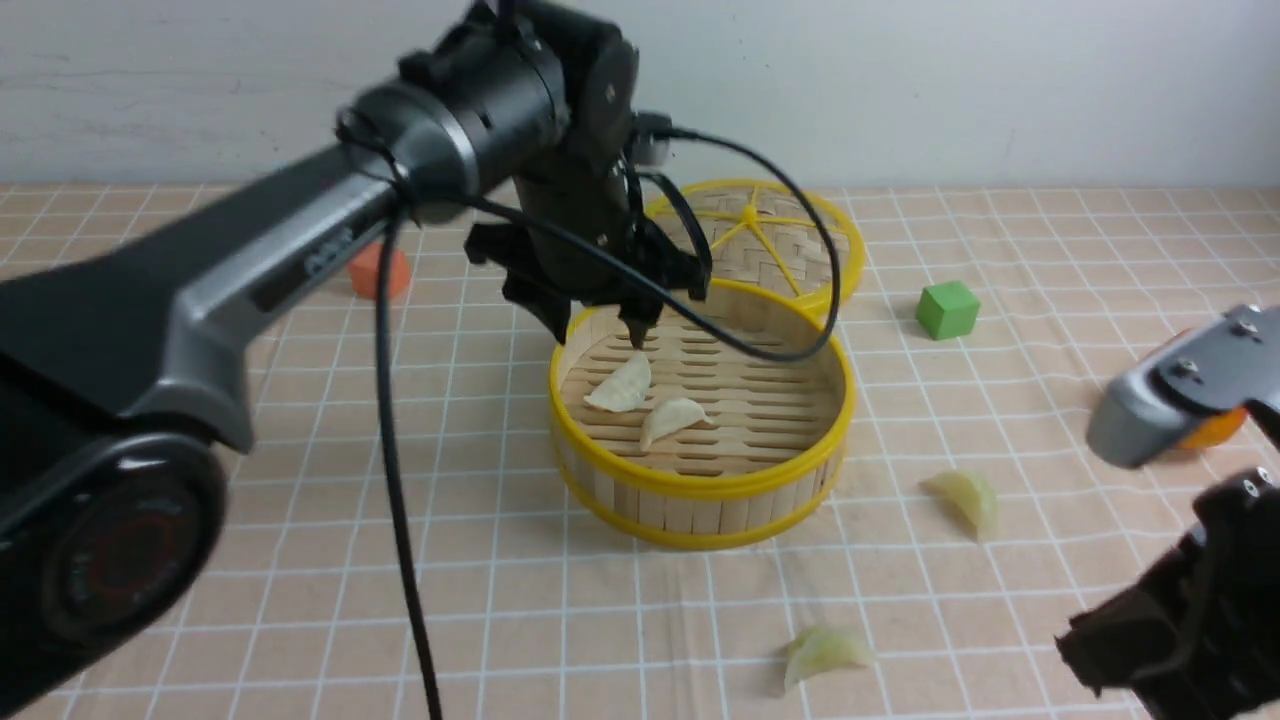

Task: Put the dumplings into the steamer on the table with the brown tablecloth.
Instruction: 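Reach for and grasp a dumpling lying on the table beside the steamer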

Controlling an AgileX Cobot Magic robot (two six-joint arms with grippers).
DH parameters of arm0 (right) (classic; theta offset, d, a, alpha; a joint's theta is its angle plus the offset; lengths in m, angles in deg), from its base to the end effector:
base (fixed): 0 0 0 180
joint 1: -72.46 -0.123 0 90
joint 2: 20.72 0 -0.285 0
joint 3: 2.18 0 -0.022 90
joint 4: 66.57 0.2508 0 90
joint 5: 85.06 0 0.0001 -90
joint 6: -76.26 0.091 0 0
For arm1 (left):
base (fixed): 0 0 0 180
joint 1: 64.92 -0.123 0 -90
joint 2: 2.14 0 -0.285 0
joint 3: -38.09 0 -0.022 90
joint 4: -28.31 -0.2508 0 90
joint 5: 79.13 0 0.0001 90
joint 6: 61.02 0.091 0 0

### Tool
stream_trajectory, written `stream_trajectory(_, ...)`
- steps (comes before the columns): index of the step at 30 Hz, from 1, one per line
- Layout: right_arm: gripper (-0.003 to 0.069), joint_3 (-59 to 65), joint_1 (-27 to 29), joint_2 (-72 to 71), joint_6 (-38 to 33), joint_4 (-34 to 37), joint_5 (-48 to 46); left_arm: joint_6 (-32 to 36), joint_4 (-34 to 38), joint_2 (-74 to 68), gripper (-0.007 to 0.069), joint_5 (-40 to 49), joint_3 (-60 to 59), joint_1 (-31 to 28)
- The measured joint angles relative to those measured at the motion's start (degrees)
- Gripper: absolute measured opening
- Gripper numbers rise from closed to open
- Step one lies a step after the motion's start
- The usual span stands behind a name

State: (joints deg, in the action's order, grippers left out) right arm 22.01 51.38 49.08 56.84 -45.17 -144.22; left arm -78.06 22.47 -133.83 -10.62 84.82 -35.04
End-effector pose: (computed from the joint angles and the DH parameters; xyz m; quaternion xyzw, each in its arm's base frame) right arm 0.1714 0.0966 0.3191 -0.2787 0.9159 0.1804 0.2255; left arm 0.4187 -0.2306 0.2987 0.1159 0.9651 -0.0450 0.2303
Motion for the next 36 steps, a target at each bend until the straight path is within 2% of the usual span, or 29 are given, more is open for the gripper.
stream_trajectory(3, 0.0104, -4.9, 0.2, 7.5, -5.4, 0.1, 0.1, 2.4, 0.0, 8.4, 0.0329, 2.4, 0.0, 0.0)
stream_trajectory(6, 0.0131, -8.6, -0.9, 14.3, -10.0, 0.0, 0.2, 3.2, 0.0, 14.6, 0.0189, 2.9, 0.0, 0.0)
stream_trajectory(9, 0.0204, -11.2, -3.7, 20.7, -13.4, -1.1, 1.0, 3.5, 0.5, 20.4, 0.0046, 2.9, 0.0, 0.0)
stream_trajectory(10, 0.0212, -11.2, -3.9, 21.1, -13.4, -1.2, 1.1, 3.5, 0.6, 20.8, 0.0046, 2.9, 0.0, 0.0)
stream_trajectory(11, 0.0282, -12.1, -5.4, 24.4, -14.5, -2.7, 1.8, 3.8, 1.3, 23.7, -0.0014, 2.9, -0.7, 0.0)
stream_trajectory(14, 0.0440, -12.4, -7.4, 29.6, -14.7, -5.5, 4.4, 3.9, 2.4, 29.1, -0.0014, 2.9, -4.6, 0.0)
stream_trajectory(16, 0.0501, -12.4, -8.1, 31.4, -14.7, -6.9, 5.5, 3.9, 2.8, 31.5, -0.0014, 2.9, -7.0, 0.0)
stream_trajectory(18, 0.0603, -12.5, -8.9, 34.5, -14.8, -9.4, 9.1, 4.4, 3.8, 36.2, -0.0014, 2.9, -13.0, 0.0)
stream_trajectory(22, 0.0665, -12.5, -9.0, 38.6, -14.9, -11.4, 16.1, 6.0, 5.3, 44.0, -0.0014, 2.9, -24.9, 0.0)
stream_trajectory(25, 0.0647, -12.5, -9.1, 41.0, -14.9, -11.4, 19.9, 6.5, 5.8, 48.4, -0.0014, 2.9, -31.0, 0.0)
stream_trajectory(28, 0.0566, -12.6, -9.3, 43.3, -15.0, -10.4, 20.7, 6.7, 5.8, 52.9, -0.0014, 2.9, -37.6, 0.0)
stream_trajectory(29, 0.0559, -12.6, -9.4, 43.4, -15.0, -10.4, 20.7, 6.7, 5.8, 53.2, -0.0014, 2.9, -37.9, 0.0)
stream_trajectory(30, 0.0484, -12.6, -9.4, 44.2, -15.1, -11.2, 20.5, 6.7, 5.8, 55.2, -0.0014, 2.9, -40.5, 0.0)
stream_trajectory(32, 0.0391, -12.6, -9.4, 44.6, -15.1, -12.2, 20.2, 6.7, 5.8, 57.2, -0.0014, 2.9, -42.7, 0.0)
stream_trajectory(33, 0.0380, -12.6, -9.4, 44.6, -15.1, -12.3, 20.2, 6.7, 5.8, 57.4, -0.0014, 2.9, -42.9, 0.0)
stream_trajectory(34, 0.0272, -12.6, -9.4, 44.6, -15.1, -12.7, 20.0, 6.7, 5.8, 59.2, -0.0014, 2.9, -44.5, 0.0)
stream_trajectory(35, 0.0260, -12.6, -9.4, 44.6, -15.1, -12.8, 20.0, 6.7, 5.8, 59.3, -0.0014, 2.9, -44.8, 0.0)
stream_trajectory(36, 0.0187, -12.7, -9.4, 44.6, -15.1, -12.8, 19.6, 6.7, 5.8, 60.6, -0.0014, 2.9, -45.9, 0.0)
